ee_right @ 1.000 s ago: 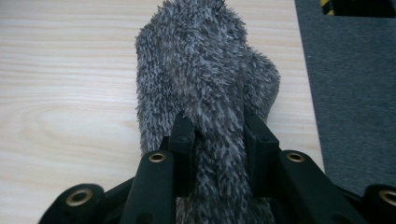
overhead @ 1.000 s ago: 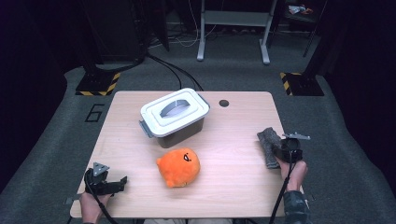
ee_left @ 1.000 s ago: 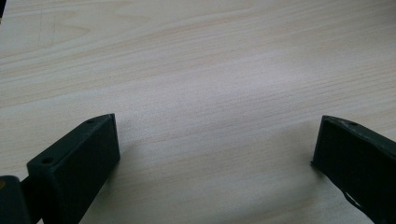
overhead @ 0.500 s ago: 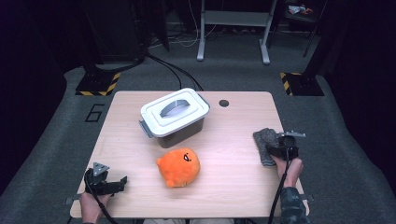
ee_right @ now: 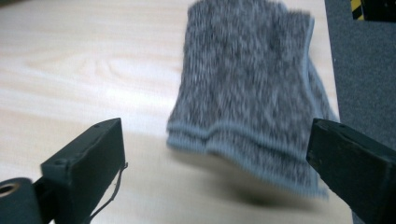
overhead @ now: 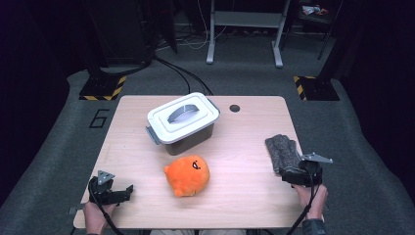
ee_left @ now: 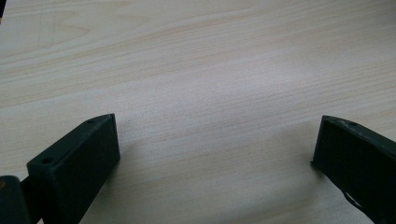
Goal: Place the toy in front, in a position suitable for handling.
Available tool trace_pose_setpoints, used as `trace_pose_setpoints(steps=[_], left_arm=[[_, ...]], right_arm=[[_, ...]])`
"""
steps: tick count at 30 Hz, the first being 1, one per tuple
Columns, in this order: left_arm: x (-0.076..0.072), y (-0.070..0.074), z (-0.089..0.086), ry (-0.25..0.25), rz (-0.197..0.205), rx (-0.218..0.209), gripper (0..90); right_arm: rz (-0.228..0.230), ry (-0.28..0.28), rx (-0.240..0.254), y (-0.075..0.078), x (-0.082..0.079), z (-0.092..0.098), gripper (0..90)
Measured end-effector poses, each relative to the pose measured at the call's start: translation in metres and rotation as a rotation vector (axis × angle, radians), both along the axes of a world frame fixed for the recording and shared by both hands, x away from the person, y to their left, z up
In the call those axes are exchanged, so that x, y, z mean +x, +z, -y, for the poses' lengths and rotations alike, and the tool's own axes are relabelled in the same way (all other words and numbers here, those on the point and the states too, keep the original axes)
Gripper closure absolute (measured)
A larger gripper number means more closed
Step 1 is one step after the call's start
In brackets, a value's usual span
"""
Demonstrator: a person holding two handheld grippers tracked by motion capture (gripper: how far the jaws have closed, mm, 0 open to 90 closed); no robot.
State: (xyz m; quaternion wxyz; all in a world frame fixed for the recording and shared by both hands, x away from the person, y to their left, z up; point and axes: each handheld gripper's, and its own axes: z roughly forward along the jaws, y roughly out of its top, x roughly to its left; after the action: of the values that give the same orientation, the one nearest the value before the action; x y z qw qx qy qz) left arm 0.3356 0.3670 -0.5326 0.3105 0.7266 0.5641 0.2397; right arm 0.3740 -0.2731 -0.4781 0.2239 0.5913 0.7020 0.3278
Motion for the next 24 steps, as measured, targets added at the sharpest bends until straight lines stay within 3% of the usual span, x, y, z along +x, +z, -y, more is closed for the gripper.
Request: trace_pose_setpoints(steps=[4,9,14,16,19,20,24], left_arm=[[0.000,0.000,0.000,0.000,0.000,0.000,0.1],[0.000,0.000,0.000,0.003,0.001,0.002,0.0],[0.000,0.000,0.001,0.007,0.007,-0.001,0.0],[0.001,0.000,0.001,0.004,0.006,-0.003,0.0],[0.001,0.000,0.002,-0.006,0.005,0.003,0.0],[-0.001,0.004,0.008,-0.032,0.002,-0.013,0.0],[-0.004,0.010,0.016,-0.053,0.025,-0.036,0.0]], right_arm=[[-0.025,-0.009,-0.013,-0.011,-0.014,0.003,0.0],[-0.020,-0.040,-0.032,-0.029,-0.032,0.007,0.0],[-0.024,-0.050,-0.053,-0.048,-0.038,0.004,0.0],[-0.017,-0.041,-0.075,-0.051,-0.038,0.003,0.0],[-0.011,-0.042,-0.068,-0.051,-0.037,0.001,0.0],[-0.001,-0.034,-0.070,-0.052,-0.036,0.001,0.0],[-0.001,-0.034,-0.070,-0.052,-0.037,0.001,0.0]])
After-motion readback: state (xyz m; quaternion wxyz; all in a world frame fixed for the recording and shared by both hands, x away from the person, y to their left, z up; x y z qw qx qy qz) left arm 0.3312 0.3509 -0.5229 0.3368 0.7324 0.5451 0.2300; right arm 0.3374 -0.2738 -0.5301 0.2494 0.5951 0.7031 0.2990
